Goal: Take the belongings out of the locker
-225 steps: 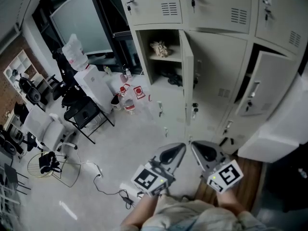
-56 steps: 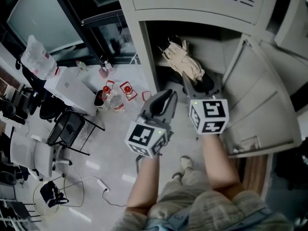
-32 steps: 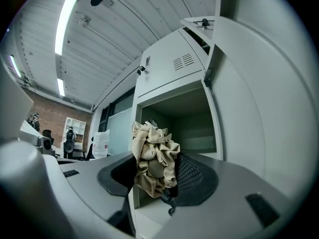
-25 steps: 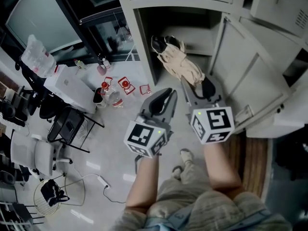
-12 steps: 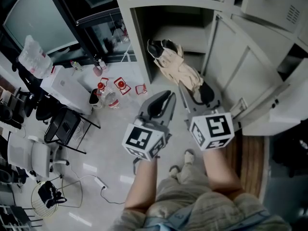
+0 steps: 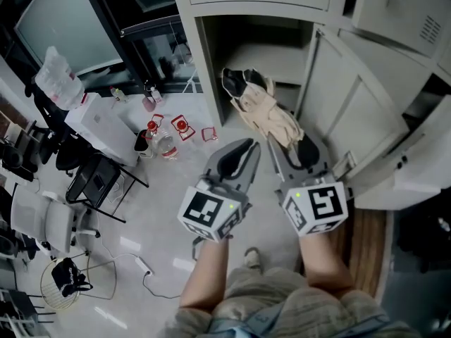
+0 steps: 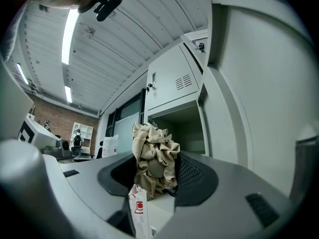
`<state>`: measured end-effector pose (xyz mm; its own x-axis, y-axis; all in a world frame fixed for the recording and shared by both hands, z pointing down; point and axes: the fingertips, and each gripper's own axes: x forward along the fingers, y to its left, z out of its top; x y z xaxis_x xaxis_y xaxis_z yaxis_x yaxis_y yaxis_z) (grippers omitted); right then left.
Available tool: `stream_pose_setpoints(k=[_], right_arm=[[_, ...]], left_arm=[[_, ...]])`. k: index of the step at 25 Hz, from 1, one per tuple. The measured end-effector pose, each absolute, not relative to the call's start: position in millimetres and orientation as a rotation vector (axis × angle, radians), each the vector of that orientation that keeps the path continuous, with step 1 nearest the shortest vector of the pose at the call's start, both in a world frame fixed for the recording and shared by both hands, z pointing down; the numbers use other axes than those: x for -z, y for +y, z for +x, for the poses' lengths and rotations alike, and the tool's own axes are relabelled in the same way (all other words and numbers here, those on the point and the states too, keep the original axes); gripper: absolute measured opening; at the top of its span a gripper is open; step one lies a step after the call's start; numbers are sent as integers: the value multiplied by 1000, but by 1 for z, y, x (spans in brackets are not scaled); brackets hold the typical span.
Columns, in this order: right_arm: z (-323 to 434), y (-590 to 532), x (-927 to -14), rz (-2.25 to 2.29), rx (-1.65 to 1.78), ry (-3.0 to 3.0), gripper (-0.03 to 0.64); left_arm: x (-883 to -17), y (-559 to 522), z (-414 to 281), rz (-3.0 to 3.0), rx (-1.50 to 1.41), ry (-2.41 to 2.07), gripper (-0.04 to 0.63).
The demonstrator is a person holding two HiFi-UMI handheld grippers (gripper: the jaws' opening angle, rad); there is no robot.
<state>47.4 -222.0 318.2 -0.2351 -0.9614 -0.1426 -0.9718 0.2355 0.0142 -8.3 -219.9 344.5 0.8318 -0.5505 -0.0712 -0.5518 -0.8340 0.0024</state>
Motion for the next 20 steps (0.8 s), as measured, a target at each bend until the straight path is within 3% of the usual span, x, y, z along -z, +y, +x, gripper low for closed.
stream_pose_setpoints(k=[20], right_arm=[[61,-128,-281,-1659,-72,2408,205]], left_arm=[[-314,-140,26,-2992,-93,872,28]])
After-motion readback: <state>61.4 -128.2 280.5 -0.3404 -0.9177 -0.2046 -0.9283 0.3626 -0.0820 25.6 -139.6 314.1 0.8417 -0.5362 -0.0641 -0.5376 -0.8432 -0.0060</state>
